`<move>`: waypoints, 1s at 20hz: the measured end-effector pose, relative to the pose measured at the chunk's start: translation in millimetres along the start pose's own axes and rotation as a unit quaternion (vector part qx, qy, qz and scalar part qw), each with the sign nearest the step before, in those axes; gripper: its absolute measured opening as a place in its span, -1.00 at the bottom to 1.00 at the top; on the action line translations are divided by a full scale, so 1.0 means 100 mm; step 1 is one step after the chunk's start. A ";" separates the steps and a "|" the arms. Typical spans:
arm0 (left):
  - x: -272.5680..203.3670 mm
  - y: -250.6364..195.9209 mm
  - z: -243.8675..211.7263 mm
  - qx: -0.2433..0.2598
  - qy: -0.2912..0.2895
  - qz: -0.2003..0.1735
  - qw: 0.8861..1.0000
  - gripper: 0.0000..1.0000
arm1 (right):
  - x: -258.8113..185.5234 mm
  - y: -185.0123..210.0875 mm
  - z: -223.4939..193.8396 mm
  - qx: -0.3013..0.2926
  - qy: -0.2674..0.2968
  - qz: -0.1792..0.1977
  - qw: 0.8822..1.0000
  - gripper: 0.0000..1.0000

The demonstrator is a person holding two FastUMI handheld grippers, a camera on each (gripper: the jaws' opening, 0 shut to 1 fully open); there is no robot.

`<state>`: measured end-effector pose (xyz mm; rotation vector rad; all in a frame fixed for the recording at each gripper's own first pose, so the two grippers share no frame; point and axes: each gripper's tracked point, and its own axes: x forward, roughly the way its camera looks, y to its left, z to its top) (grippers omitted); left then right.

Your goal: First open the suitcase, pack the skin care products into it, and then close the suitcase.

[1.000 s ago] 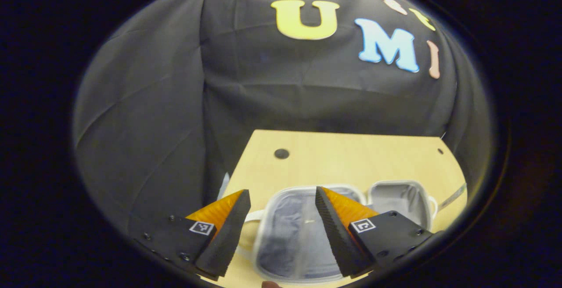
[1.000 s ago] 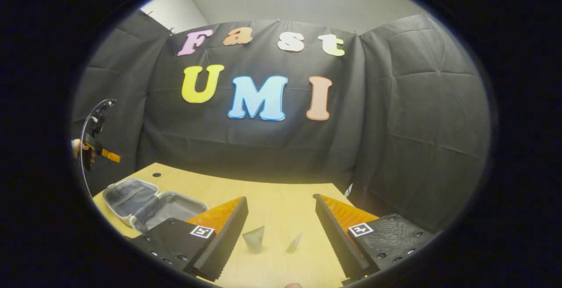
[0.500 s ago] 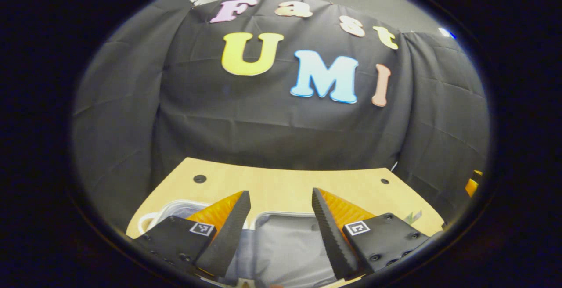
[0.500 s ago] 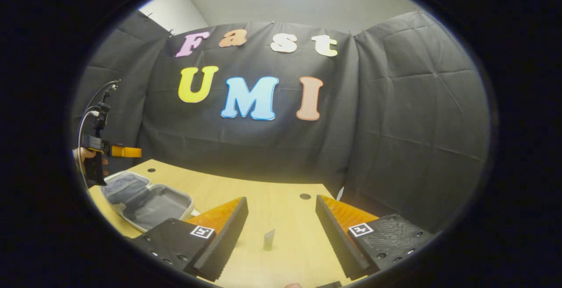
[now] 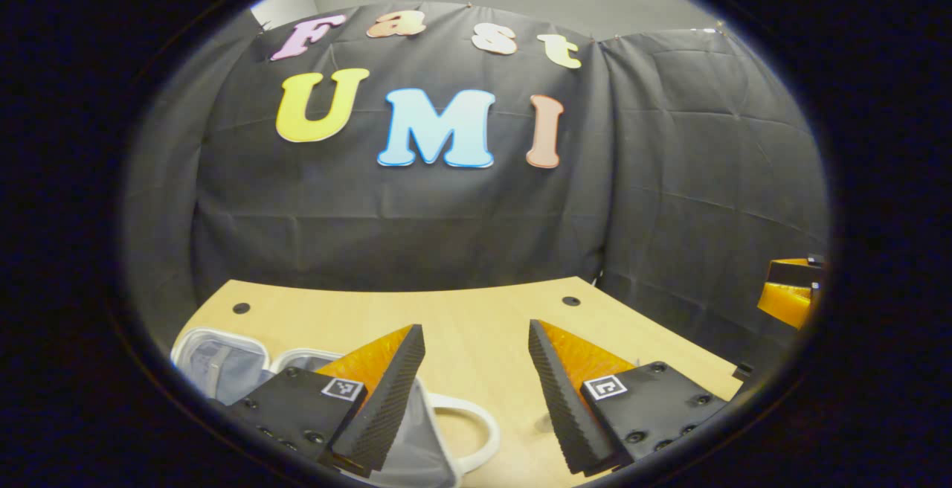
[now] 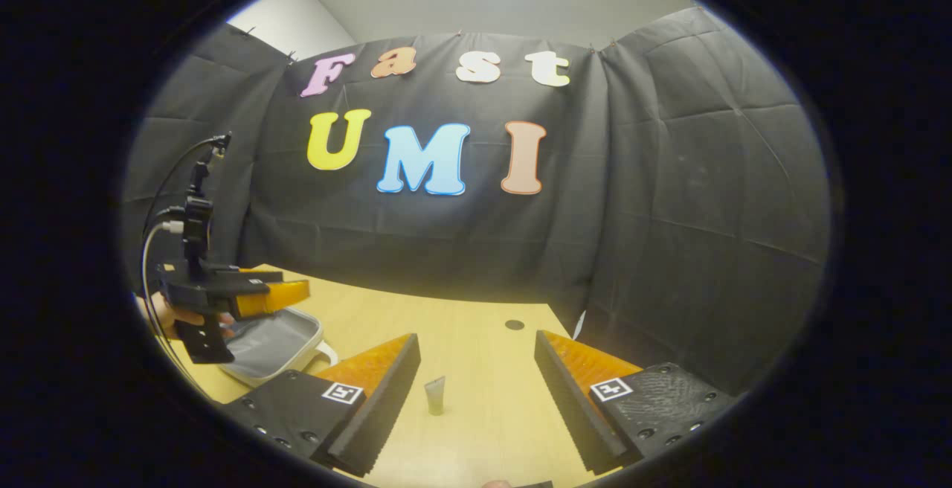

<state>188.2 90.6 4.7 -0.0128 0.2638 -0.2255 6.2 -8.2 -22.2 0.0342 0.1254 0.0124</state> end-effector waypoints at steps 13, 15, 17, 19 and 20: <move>0.53 -1.58 -1.72 -0.025 0.030 -0.040 0.998 0.89 | 0.02 -0.27 -0.32 -0.006 0.035 0.019 0.999 0.88; 0.59 -1.53 -1.98 -0.036 0.053 -0.032 0.997 0.84 | 0.04 -0.27 -0.41 -0.013 0.046 0.020 0.999 0.88; 0.64 -1.55 -2.17 -0.037 0.073 -0.030 0.996 0.82 | 0.06 -0.24 -0.47 -0.014 0.057 0.024 0.998 0.88; 0.68 -1.53 -2.29 -0.035 0.088 -0.029 0.995 0.78 | 0.08 -0.16 -0.49 -0.013 0.061 0.031 0.998 0.89; 0.71 -1.54 -2.32 -0.036 0.093 -0.026 0.995 0.72 | 0.11 -0.12 -0.49 -0.014 0.062 0.033 0.997 0.89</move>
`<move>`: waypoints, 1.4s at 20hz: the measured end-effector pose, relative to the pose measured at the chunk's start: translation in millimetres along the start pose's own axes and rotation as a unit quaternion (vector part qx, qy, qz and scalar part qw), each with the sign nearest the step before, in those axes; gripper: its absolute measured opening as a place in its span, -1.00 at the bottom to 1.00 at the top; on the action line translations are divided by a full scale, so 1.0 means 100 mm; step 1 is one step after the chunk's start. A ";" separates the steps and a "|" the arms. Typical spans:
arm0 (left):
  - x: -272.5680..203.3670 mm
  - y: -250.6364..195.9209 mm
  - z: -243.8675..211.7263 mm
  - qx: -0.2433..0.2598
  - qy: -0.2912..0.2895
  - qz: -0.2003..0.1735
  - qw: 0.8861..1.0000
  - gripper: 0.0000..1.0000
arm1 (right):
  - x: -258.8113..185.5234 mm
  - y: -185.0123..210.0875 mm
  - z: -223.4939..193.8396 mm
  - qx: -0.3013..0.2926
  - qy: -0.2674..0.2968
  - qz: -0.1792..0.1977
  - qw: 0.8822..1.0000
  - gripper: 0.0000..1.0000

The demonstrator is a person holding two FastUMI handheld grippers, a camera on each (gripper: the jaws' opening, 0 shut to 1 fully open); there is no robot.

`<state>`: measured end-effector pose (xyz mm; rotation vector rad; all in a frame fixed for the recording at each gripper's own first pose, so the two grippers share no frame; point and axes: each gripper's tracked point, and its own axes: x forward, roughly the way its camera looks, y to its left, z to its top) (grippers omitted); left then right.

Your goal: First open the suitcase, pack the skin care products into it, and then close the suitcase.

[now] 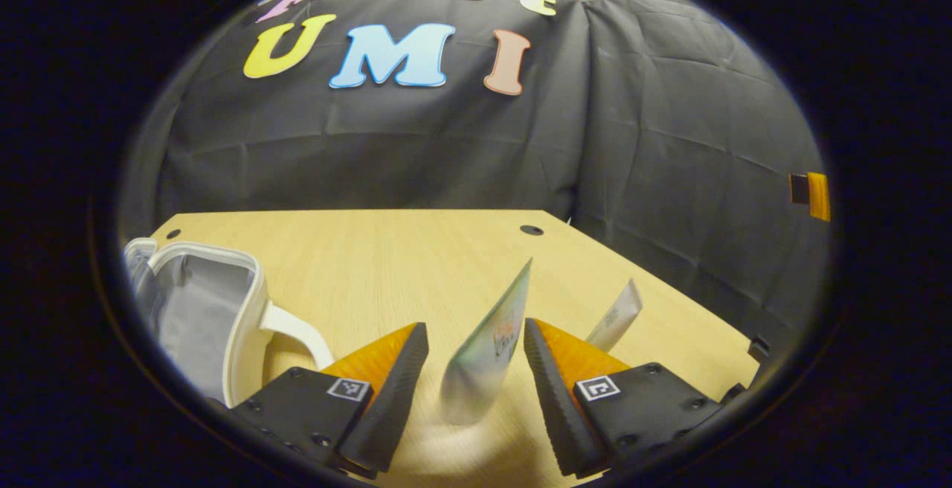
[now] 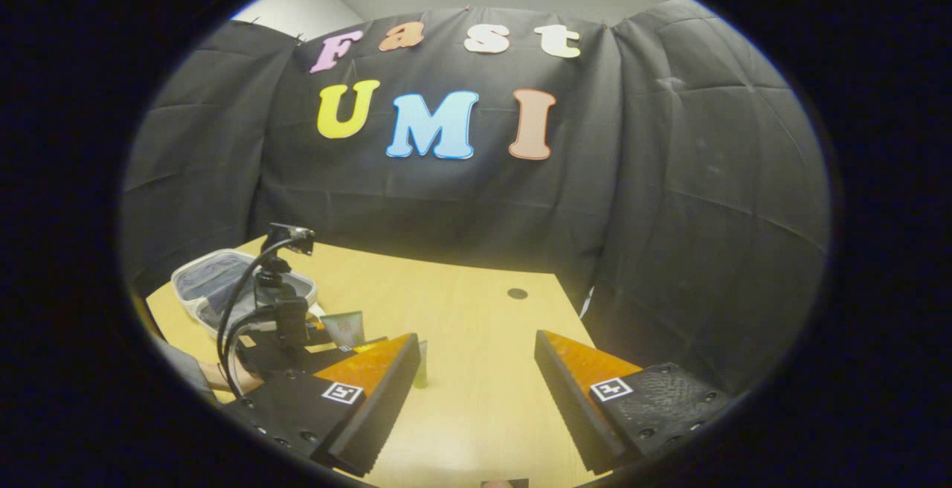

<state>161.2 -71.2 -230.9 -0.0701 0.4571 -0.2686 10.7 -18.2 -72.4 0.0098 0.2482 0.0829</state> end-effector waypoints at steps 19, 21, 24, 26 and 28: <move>-1.55 0.83 1.06 -0.123 0.054 0.030 0.991 -0.25 | 1.56 0.81 -1.20 0.068 0.151 0.022 0.986 0.83; -1.75 1.14 1.03 -0.132 0.062 0.055 0.988 -0.25 | 1.67 0.82 -1.38 0.076 0.174 0.022 0.982 0.55; -1.90 1.60 0.84 -0.135 0.089 0.091 0.983 -0.25 | 1.76 0.80 -1.48 0.083 0.192 0.020 0.978 0.07; -1.94 1.89 0.66 -0.136 0.114 0.110 0.978 -0.25 | 1.74 0.82 -1.50 0.101 0.204 0.020 0.974 -0.47; -1.89 2.14 0.54 -0.137 0.140 0.124 0.973 -0.25 | 1.60 0.92 -1.44 0.127 0.212 0.022 0.969 -0.46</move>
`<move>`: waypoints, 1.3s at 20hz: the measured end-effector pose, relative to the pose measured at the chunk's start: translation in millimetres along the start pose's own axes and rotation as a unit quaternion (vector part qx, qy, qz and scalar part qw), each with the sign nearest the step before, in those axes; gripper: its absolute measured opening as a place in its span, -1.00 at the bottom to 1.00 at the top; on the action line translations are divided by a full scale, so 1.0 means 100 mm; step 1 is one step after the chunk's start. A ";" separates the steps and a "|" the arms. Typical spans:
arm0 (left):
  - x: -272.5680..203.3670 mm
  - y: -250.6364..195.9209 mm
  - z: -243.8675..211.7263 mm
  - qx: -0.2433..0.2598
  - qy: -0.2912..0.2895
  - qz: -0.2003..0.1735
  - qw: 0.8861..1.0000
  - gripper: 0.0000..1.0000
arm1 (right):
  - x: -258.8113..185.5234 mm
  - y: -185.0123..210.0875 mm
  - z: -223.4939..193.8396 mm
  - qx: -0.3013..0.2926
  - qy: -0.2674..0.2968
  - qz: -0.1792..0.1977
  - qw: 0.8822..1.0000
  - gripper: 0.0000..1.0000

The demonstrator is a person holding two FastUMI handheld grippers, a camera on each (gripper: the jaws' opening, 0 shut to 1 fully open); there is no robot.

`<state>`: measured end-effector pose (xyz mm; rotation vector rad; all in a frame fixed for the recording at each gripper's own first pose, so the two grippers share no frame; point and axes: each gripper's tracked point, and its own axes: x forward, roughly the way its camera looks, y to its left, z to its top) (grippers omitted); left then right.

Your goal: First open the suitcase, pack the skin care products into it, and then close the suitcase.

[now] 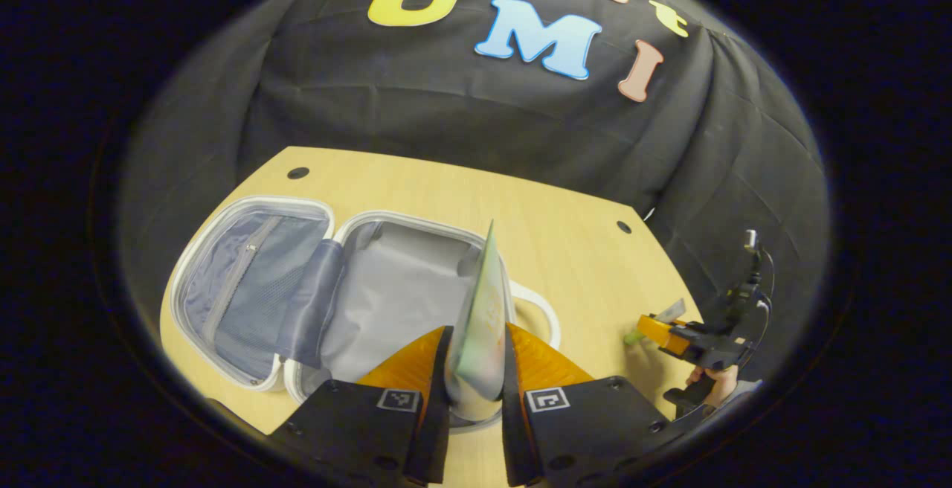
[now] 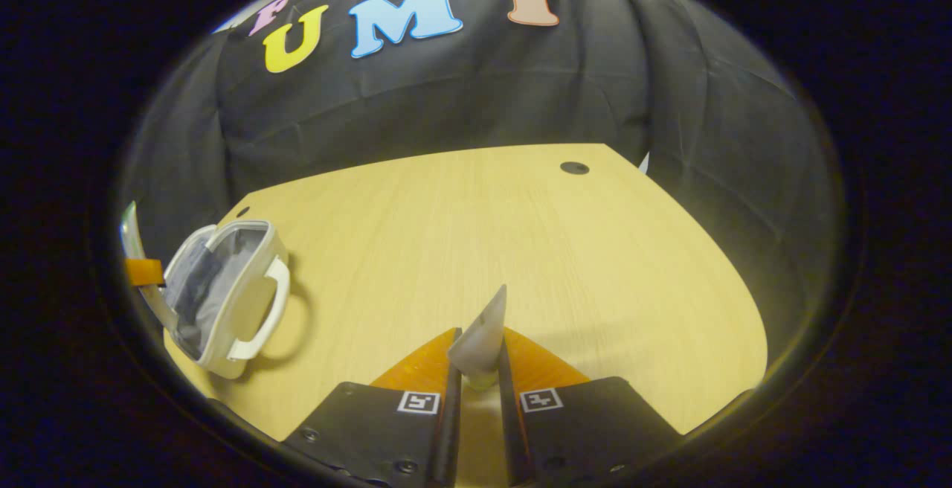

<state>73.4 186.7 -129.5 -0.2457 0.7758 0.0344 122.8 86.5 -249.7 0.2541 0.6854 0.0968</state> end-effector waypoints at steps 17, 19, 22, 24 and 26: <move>0.46 0.82 0.01 0.037 0.029 0.050 0.998 0.67 | -1.12 2.43 -0.05 0.014 0.040 0.190 0.981 -0.65; 0.16 0.88 0.10 0.022 -0.008 0.047 0.999 0.76 | -0.97 2.68 -0.12 0.004 0.054 0.205 0.977 -0.58; -0.29 1.11 0.16 0.010 -0.045 0.064 0.997 0.76 | -0.67 3.01 -0.32 -0.012 0.091 0.224 0.970 -0.58; -0.58 1.33 0.17 0.003 -0.065 0.082 0.995 0.76 | -0.48 3.16 -0.46 -0.034 0.107 0.229 0.967 -0.58; -0.86 1.62 0.16 0.000 -0.078 0.107 0.991 0.76 | -0.35 3.31 -0.59 -0.060 0.115 0.234 0.964 -0.64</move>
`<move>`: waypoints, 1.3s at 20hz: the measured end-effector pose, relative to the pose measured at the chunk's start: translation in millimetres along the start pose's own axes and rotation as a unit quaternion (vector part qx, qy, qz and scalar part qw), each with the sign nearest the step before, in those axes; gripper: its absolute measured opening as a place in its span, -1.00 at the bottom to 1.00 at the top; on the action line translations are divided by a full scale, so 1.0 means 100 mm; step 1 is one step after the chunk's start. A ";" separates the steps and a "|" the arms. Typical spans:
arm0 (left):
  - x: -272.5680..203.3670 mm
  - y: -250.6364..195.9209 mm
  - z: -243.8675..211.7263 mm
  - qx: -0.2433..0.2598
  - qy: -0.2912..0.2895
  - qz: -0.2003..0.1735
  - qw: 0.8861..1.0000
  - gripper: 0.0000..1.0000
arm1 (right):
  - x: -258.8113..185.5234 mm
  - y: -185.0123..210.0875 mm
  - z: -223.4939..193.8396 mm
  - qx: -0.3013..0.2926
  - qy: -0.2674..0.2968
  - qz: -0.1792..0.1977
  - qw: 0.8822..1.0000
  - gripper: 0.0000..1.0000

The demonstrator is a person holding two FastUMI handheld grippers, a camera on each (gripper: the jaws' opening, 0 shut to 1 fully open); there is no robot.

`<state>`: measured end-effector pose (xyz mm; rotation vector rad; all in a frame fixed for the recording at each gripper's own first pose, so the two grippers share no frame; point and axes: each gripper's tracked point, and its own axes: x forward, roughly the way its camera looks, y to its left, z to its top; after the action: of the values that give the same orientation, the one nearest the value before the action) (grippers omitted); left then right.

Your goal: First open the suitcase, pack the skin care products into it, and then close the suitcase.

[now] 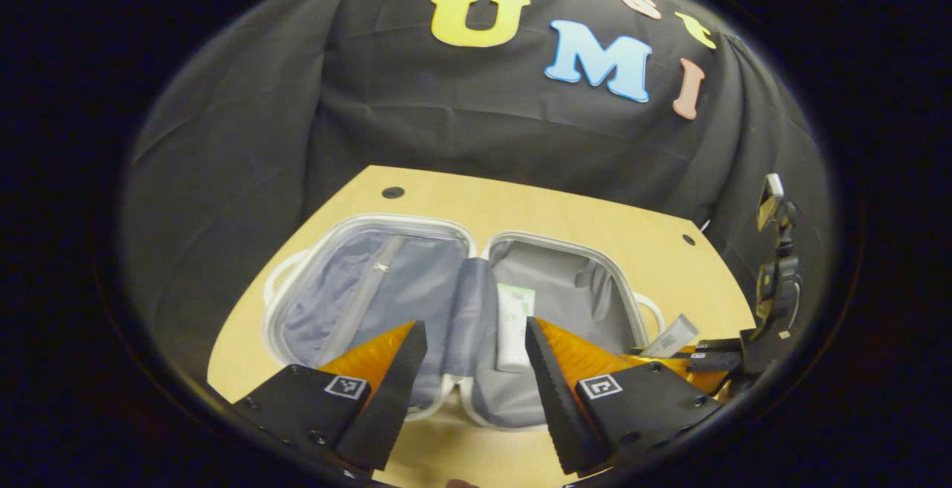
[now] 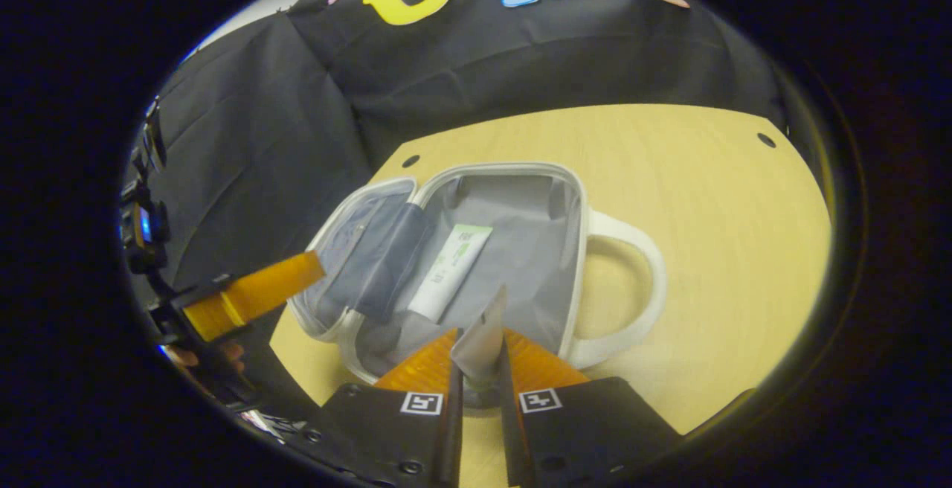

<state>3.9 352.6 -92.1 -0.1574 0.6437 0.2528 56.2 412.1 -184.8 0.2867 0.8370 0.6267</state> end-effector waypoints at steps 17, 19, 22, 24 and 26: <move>0.05 2.61 0.43 -0.062 -0.027 0.128 0.989 0.88 | -1.05 -0.43 0.64 -0.048 -0.188 -0.126 0.973 0.87; 0.23 2.88 0.41 -0.090 -0.009 0.125 0.988 0.88 | -1.21 -0.57 0.66 -0.039 -0.196 -0.149 0.968 0.87; 0.53 3.19 0.31 -0.103 0.018 0.125 0.987 0.89 | -1.38 -0.75 0.66 -0.030 -0.202 -0.181 0.962 0.87; 0.74 3.30 0.22 -0.109 0.039 0.117 0.986 0.89 | -1.47 -0.83 0.66 -0.027 -0.205 -0.199 0.958 0.87; 0.88 3.36 0.15 -0.125 0.058 0.100 0.985 0.92 | -1.53 -0.88 0.67 -0.024 -0.206 -0.209 0.956 0.87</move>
<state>-14.2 693.7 -156.3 -0.3514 0.7425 0.5220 65.4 248.9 -91.0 0.1778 0.4563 0.1770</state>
